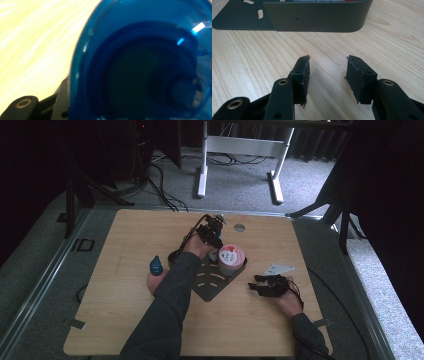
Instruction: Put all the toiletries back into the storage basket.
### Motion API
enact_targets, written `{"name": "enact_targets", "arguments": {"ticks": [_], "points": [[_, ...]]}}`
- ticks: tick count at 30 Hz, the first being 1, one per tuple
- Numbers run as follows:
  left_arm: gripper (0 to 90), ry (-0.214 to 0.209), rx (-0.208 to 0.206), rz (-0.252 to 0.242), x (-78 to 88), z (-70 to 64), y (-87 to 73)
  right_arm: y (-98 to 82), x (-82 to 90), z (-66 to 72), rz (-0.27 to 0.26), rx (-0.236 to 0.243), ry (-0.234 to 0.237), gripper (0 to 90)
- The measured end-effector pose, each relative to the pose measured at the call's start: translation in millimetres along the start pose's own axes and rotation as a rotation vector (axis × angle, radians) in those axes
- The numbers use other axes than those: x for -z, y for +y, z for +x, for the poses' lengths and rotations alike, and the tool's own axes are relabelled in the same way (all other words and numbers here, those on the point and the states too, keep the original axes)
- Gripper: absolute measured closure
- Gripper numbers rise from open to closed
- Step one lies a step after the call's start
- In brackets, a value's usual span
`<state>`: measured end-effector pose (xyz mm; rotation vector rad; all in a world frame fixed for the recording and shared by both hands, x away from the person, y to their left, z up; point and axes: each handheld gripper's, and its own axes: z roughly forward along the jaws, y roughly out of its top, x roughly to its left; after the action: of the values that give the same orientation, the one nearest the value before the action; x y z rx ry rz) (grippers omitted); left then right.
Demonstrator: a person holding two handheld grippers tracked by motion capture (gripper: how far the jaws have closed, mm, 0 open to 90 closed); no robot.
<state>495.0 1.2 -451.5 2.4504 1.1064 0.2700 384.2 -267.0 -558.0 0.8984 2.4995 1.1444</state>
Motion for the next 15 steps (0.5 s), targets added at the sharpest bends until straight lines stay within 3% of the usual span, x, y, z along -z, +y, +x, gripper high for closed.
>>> {"name": "enact_targets", "arguments": {"ticks": [15], "points": [[52.8, -0.023, 0.03, -0.037, -5.3, 3.1, 1.6, 0.3, -0.4, 0.4, 0.0, 0.002, 0.0, 53.2]]}}
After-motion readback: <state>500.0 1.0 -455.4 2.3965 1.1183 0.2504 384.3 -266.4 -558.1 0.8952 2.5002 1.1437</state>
